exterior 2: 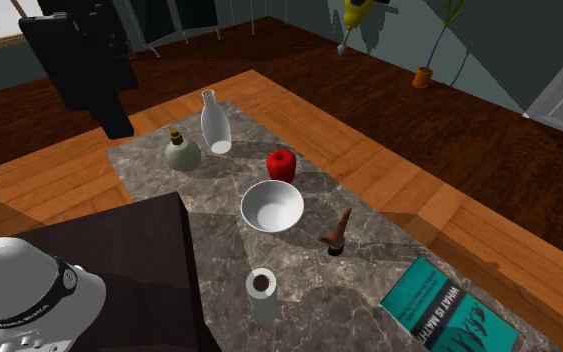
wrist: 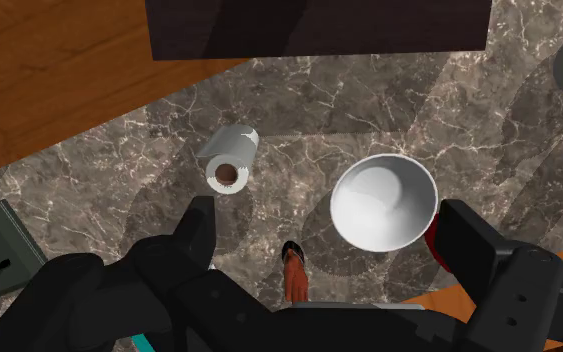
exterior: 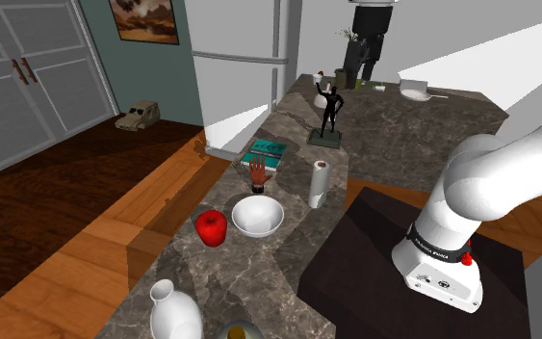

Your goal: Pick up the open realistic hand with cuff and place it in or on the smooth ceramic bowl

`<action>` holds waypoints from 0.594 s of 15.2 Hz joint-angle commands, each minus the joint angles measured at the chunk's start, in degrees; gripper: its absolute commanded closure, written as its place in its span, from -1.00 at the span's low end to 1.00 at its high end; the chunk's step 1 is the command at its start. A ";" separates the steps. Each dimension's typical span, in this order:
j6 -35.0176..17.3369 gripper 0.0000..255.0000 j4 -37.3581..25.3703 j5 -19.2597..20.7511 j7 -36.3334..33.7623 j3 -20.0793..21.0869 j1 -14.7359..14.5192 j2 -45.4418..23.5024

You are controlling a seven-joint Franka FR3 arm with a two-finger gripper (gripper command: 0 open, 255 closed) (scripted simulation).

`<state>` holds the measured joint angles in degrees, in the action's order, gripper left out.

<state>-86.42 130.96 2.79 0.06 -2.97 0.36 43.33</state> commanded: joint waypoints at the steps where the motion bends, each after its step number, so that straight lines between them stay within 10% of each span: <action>1: 0.00 -1.00 0.00 0.00 0.00 0.00 0.00 0.00; 9: -18.80 -1.00 10.35 1.07 -0.81 0.35 -0.26 -5.74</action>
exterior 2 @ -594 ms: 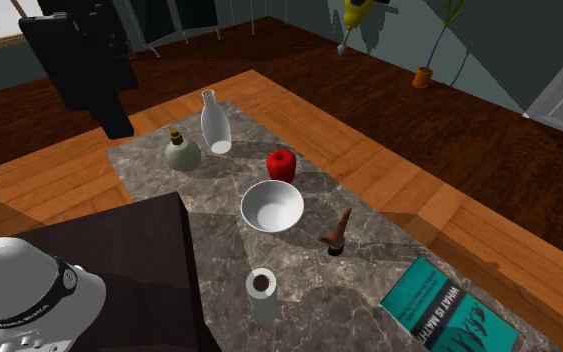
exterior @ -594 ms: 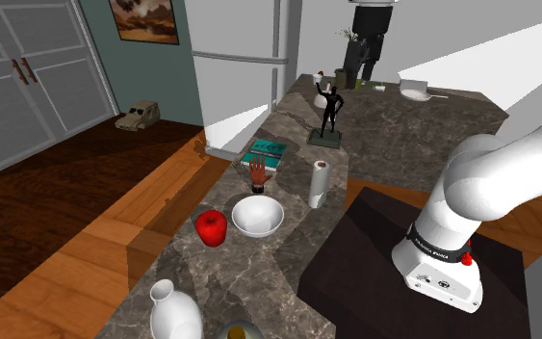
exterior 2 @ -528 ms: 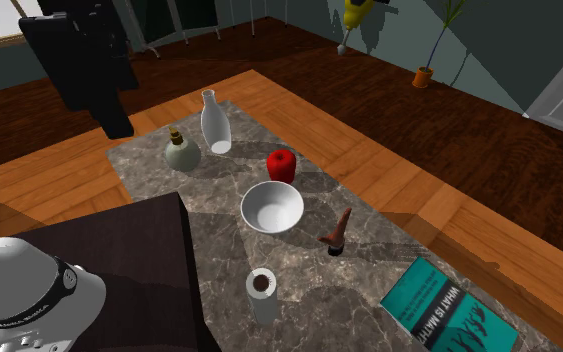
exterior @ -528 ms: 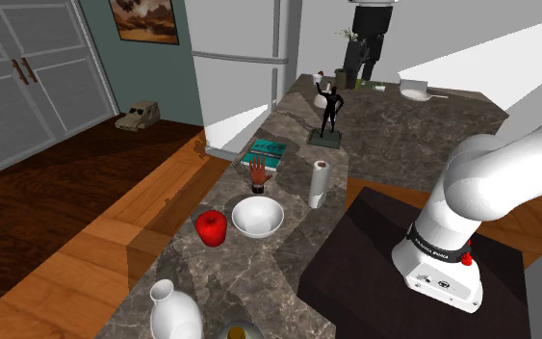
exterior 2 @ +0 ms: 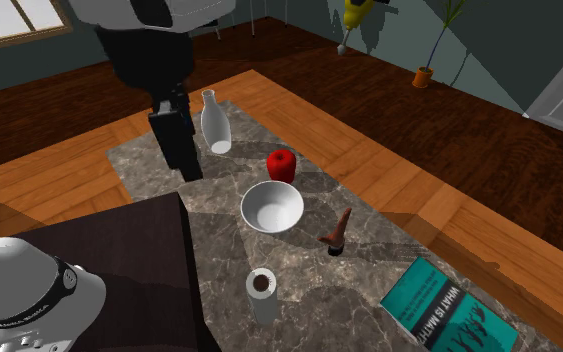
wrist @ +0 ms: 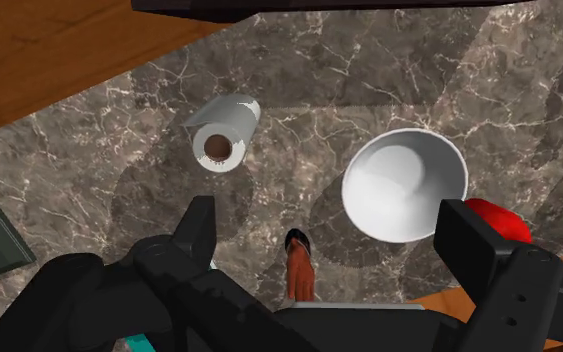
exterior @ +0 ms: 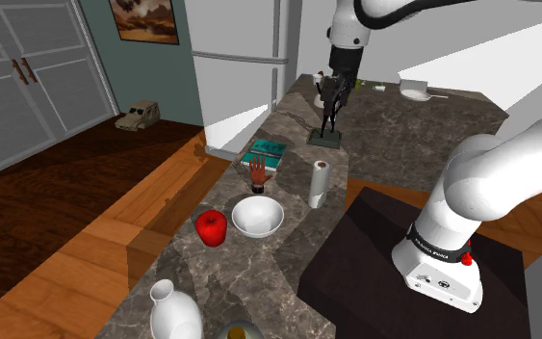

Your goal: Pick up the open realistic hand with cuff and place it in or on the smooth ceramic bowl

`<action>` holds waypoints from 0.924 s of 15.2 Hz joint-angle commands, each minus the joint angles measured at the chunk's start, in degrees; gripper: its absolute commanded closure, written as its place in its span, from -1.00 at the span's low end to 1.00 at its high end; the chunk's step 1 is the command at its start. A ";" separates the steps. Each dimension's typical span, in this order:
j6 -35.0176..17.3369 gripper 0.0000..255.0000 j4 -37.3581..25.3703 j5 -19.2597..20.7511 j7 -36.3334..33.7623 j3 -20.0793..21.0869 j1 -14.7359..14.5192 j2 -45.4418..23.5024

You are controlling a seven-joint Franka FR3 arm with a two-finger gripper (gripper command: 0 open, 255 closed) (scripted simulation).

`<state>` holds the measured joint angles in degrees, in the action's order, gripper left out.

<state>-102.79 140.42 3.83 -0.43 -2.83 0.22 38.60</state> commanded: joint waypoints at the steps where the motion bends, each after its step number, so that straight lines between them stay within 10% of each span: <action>1: -4.86 -1.00 1.80 0.20 -0.45 0.25 -0.14 -2.19; 14: -35.73 -1.00 4.81 3.56 -3.30 0.93 0.35 -25.70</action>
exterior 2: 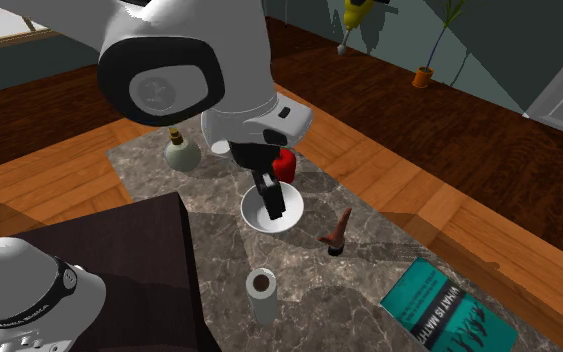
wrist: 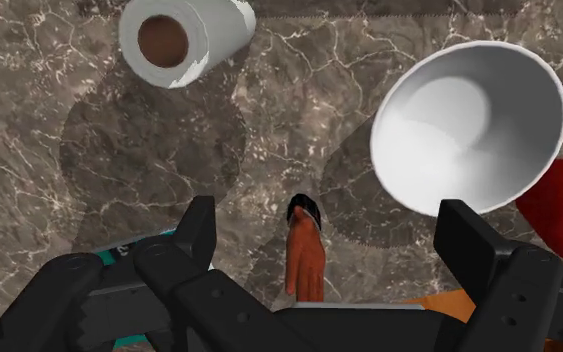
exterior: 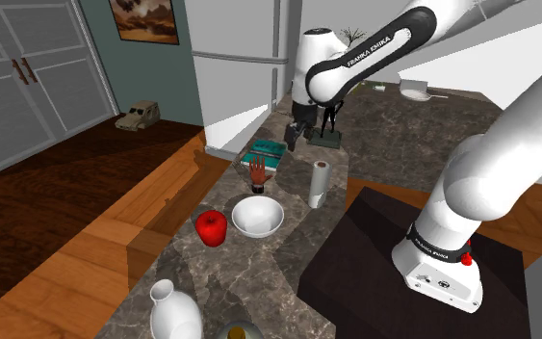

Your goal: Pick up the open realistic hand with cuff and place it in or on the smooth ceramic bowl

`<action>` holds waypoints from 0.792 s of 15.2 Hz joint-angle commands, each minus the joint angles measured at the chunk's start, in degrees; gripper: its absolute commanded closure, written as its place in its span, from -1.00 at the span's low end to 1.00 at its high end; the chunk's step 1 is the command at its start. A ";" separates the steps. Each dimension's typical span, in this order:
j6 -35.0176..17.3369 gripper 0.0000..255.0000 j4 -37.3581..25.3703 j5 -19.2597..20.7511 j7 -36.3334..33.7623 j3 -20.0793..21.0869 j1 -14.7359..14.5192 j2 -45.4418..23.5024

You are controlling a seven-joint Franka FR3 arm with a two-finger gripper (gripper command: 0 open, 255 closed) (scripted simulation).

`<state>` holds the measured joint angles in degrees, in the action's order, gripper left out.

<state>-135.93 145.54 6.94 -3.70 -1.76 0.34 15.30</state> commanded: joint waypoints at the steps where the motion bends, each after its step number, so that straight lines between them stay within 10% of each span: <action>1: -4.72 -1.00 -0.79 0.89 -0.41 -0.06 0.34 -4.67; 12: -22.78 -1.00 -12.19 8.33 -6.88 -1.06 0.17 -30.61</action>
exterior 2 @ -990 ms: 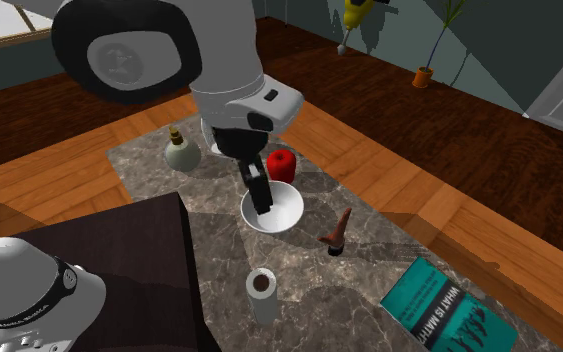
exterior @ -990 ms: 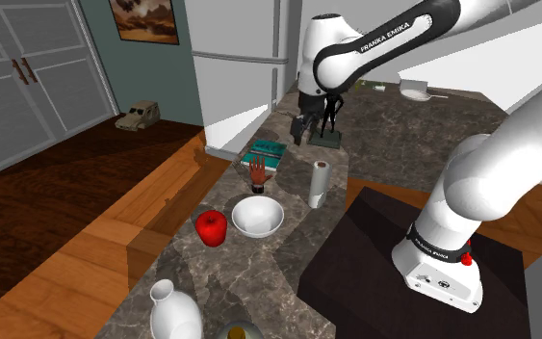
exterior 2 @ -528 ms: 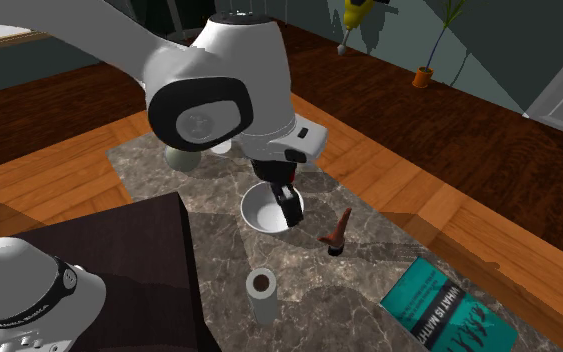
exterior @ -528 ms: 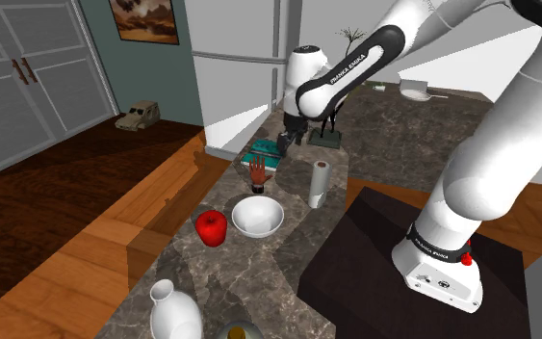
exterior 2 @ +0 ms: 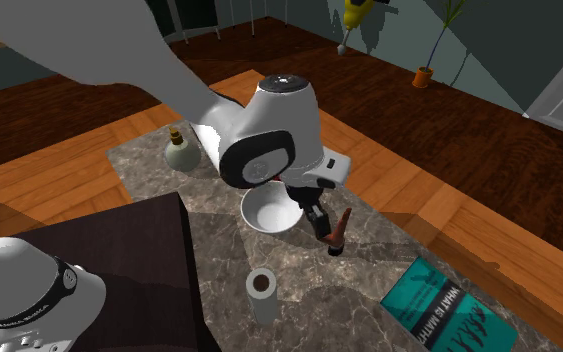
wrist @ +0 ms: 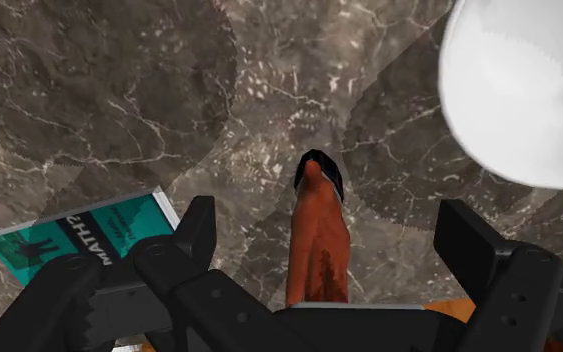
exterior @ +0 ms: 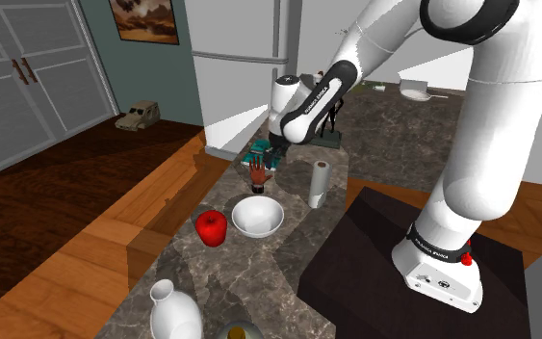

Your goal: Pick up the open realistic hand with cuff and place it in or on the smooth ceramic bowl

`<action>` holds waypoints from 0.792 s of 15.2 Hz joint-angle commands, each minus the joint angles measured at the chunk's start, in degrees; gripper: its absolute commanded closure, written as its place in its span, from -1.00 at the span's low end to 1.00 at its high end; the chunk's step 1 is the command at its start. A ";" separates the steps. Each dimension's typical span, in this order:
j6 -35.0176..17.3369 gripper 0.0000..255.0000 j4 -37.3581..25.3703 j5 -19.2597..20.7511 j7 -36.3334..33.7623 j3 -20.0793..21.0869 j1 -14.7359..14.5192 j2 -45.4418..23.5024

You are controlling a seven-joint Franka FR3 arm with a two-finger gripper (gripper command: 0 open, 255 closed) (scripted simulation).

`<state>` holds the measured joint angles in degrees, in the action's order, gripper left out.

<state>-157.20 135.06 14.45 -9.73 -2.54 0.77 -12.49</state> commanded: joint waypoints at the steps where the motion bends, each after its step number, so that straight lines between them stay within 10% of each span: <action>1: -2.62 -1.00 -3.26 1.45 -1.44 -0.60 -0.51 -5.17; 12: -8.93 -1.00 -11.08 3.33 -3.42 -2.48 -1.45 -18.24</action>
<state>-165.76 124.22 17.71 -13.00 -4.92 -0.58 -30.15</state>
